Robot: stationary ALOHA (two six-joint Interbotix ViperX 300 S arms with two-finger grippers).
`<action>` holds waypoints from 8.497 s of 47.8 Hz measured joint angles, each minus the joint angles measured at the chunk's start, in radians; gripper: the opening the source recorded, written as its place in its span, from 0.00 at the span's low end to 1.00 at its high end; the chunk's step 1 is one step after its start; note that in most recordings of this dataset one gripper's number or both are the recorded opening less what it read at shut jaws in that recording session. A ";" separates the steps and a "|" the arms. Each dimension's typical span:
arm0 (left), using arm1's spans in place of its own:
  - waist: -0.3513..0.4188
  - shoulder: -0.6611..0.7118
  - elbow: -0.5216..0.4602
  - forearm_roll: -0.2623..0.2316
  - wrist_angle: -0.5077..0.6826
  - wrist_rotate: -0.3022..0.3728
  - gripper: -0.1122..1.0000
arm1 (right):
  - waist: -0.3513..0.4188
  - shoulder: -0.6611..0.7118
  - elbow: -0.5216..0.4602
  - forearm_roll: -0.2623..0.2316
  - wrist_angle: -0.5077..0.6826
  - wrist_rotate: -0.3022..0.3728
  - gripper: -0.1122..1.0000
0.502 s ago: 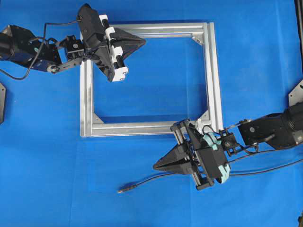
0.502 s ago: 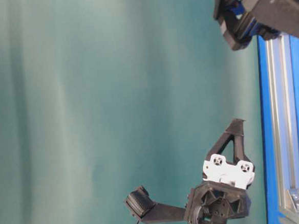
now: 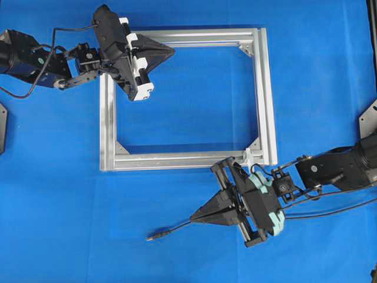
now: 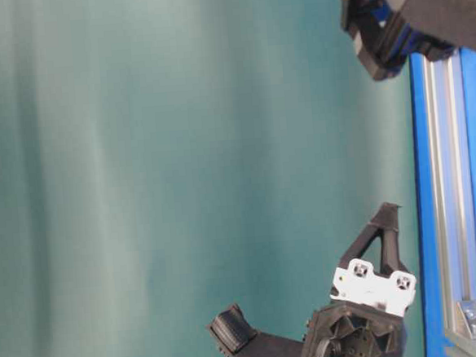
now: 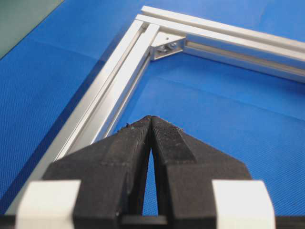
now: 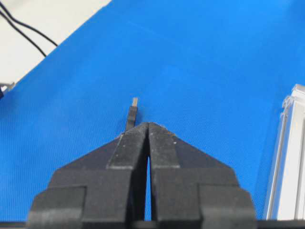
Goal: Insert the wire through the string loop located on the right side.
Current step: 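Lower the right gripper onto the black USB cable near its plug and close, then lift the cable with the right gripper and move it rightward, then swing the right gripper to aim the USB plug at the white zip-tie loop, then push the USB plug leftward through the zip-tie loop with the right gripper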
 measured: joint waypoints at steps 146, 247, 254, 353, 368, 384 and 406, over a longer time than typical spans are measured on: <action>-0.006 -0.008 0.009 0.002 0.003 0.002 0.10 | 0.029 0.087 -0.098 0.101 0.132 0.049 0.09; -0.021 -0.051 0.052 0.003 0.002 0.003 0.10 | 0.040 -0.703 0.630 0.250 0.285 0.051 0.09; -0.021 -0.051 0.052 0.003 0.002 0.003 0.10 | 0.034 -0.703 0.630 0.250 0.285 0.049 0.09; -0.032 -0.051 0.043 0.003 0.002 0.000 0.10 | -0.074 -0.669 0.638 0.250 0.288 0.049 0.09; -0.035 -0.052 0.043 0.003 0.002 0.000 0.10 | -0.075 -0.660 0.638 0.252 0.287 0.049 0.09; -0.035 -0.051 0.043 0.003 0.002 0.000 0.10 | -0.075 -0.660 0.638 0.250 0.287 0.049 0.09; -0.035 -0.051 0.043 0.003 0.002 0.000 0.10 | -0.074 -0.658 0.629 0.250 0.285 0.049 0.09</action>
